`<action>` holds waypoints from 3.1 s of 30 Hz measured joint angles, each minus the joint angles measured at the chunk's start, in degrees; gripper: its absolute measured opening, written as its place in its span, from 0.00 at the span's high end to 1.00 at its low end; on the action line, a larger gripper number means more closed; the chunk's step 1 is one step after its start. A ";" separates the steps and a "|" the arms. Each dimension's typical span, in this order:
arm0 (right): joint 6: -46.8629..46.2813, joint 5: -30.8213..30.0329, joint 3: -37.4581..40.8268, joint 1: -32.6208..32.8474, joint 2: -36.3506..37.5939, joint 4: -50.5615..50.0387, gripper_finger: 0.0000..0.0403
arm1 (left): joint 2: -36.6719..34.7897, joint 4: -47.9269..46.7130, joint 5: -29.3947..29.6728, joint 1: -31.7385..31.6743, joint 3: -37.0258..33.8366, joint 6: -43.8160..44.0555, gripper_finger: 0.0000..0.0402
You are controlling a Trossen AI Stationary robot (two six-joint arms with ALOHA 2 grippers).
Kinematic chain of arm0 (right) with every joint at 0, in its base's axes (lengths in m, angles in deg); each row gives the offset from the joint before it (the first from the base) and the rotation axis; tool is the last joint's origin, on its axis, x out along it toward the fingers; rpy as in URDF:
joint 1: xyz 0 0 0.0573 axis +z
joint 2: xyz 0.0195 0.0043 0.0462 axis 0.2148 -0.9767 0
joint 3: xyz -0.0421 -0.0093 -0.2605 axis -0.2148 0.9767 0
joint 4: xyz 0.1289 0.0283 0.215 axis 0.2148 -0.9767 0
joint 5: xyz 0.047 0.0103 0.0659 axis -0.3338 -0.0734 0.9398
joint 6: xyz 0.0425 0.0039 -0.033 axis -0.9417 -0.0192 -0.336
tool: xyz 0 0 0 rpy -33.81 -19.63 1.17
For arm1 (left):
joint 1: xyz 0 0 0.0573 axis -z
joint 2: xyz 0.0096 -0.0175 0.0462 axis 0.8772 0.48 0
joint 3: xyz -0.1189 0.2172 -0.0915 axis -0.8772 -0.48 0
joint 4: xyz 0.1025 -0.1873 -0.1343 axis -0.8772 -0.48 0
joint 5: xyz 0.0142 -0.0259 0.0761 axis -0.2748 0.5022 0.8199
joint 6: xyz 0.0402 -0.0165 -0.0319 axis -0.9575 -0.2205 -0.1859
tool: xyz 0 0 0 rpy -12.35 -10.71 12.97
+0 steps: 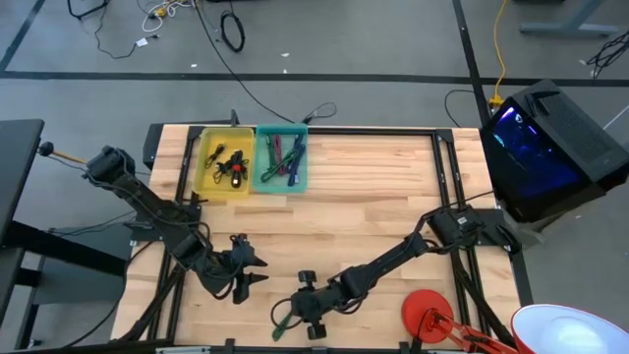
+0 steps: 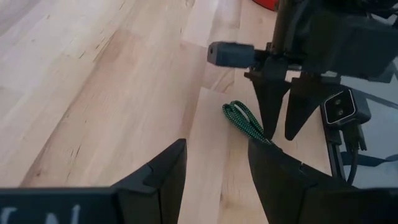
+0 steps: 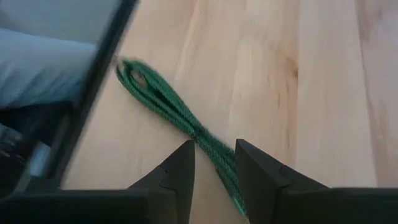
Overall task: Pick & Place USB Port
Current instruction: Put the green charger cable into the green bin
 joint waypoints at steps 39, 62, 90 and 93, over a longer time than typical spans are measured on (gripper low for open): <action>-0.08 -4.57 0.13 -1.38 -0.83 -8.20 0.99 | 0.00 -0.24 -0.04 -0.01 0.00 0.02 0.56; -3.56 -33.88 0.26 -1.27 22.30 -24.25 1.00 | 0.00 8.18 11.41 -0.02 -0.04 -17.39 0.56; 13.09 -28.87 0.16 -2.52 25.19 -0.56 1.00 | -0.02 54.23 1.01 -10.45 -0.04 -51.98 0.73; 13.22 -28.57 0.16 -2.82 25.19 -0.67 1.00 | -0.02 54.17 1.16 -10.48 -0.04 -52.58 0.93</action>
